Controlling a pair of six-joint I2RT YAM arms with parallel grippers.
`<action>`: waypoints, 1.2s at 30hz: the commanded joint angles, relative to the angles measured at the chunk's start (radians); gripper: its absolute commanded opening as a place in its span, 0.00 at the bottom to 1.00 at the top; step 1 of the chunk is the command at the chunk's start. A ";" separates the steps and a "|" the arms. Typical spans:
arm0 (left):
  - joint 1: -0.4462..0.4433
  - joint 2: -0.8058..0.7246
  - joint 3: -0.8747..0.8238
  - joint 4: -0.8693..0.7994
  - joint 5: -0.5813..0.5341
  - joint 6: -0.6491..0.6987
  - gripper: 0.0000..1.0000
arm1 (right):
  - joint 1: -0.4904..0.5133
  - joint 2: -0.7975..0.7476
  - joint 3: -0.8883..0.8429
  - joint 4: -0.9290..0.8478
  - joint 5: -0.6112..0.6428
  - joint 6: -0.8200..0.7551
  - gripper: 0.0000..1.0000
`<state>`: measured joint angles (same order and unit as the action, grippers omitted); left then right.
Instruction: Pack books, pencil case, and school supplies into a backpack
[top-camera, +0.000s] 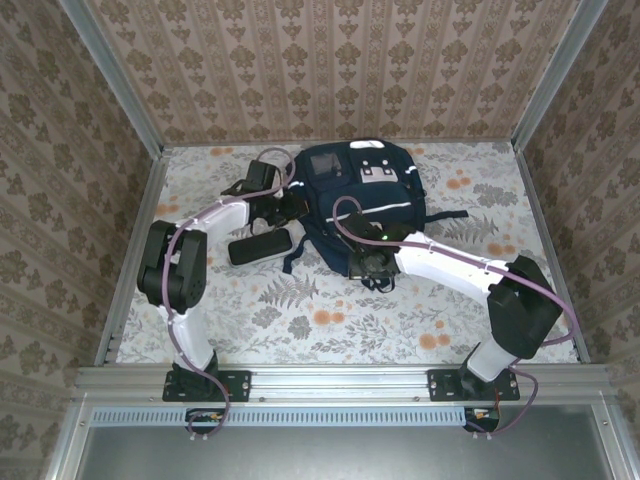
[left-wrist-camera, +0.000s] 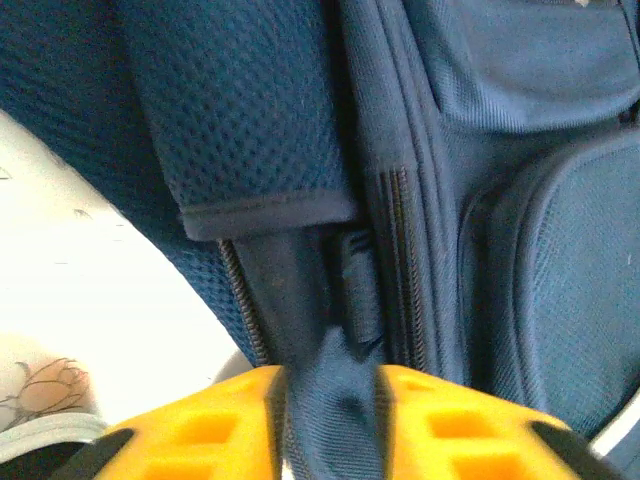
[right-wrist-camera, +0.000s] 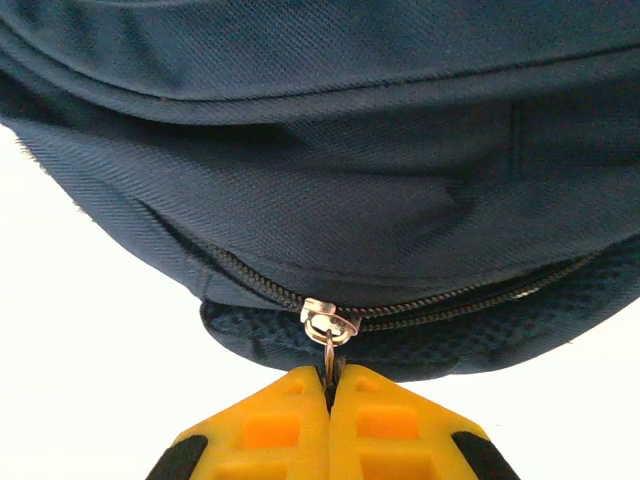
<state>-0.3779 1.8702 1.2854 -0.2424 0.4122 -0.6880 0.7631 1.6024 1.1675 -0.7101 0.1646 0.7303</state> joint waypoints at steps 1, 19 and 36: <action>0.017 -0.089 -0.002 -0.014 -0.047 0.016 0.47 | -0.001 -0.014 0.008 0.095 -0.126 -0.054 0.00; -0.010 -0.427 -0.347 0.053 0.073 -0.322 0.62 | -0.002 0.110 0.118 0.349 -0.367 -0.086 0.00; -0.072 -0.287 -0.327 0.129 0.076 -0.372 0.34 | -0.003 0.103 0.065 0.349 -0.369 -0.076 0.00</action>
<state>-0.4446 1.5726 0.9344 -0.1440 0.4728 -1.0458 0.7570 1.7145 1.2366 -0.3920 -0.1734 0.6575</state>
